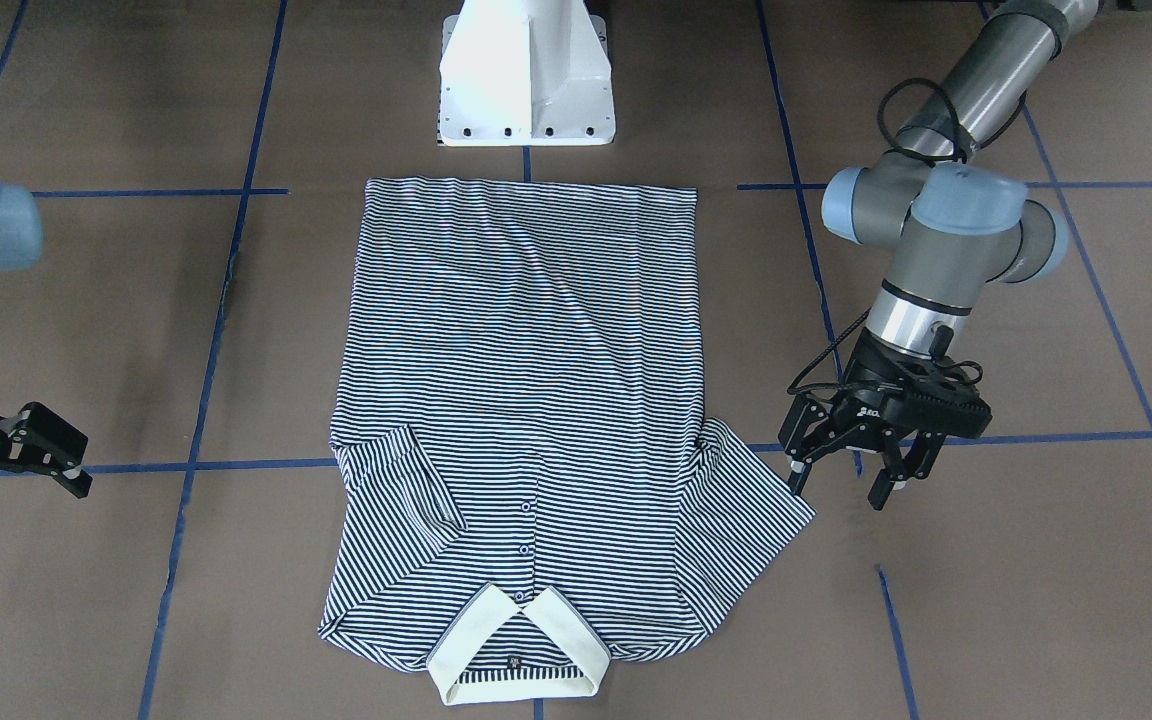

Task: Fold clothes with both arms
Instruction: 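Withdraw the right gripper while the left arm moves toward the shirt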

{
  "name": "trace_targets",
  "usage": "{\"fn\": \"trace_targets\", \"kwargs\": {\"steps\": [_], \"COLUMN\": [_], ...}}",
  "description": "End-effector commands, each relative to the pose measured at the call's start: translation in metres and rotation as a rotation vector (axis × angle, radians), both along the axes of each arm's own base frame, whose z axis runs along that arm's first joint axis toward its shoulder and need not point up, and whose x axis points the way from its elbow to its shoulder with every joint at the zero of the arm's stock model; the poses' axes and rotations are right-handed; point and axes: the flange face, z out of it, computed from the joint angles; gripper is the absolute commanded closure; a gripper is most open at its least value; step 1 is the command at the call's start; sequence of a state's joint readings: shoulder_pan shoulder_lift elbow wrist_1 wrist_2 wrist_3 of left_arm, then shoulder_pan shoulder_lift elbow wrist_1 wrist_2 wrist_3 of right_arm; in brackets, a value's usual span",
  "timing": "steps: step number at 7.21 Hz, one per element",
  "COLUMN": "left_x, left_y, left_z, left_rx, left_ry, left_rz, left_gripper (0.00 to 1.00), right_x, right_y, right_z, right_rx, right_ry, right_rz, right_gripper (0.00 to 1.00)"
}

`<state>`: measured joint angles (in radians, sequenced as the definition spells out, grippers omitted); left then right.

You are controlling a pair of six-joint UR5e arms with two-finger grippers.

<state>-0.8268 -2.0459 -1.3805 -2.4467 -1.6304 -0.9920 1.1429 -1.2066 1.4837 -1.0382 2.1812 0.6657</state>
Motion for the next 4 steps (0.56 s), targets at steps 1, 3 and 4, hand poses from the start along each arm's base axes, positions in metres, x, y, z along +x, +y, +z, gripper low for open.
{"fn": "trace_targets", "kwargs": {"steps": [1, 3, 4], "left_x": [0.032, 0.056, 0.059], "left_y": [0.002, -0.003, -0.005], "left_z": [0.036, 0.046, 0.049], "left_rx": [-0.074, -0.097, -0.101], "left_ry": [-0.034, -0.056, -0.061], "left_rz": [-0.003, 0.014, 0.014], "left_gripper": [0.23, 0.3, 0.35], "right_x": [0.007, 0.007, 0.007], "right_y": [0.004, 0.003, 0.003], "right_z": [0.009, 0.009, 0.01], "right_rx": [0.0, 0.001, 0.0], "right_ry": [-0.005, -0.004, -0.002], "right_rz": [-0.003, -0.001, 0.0], "right_gripper": [0.0, 0.0, 0.0]}}
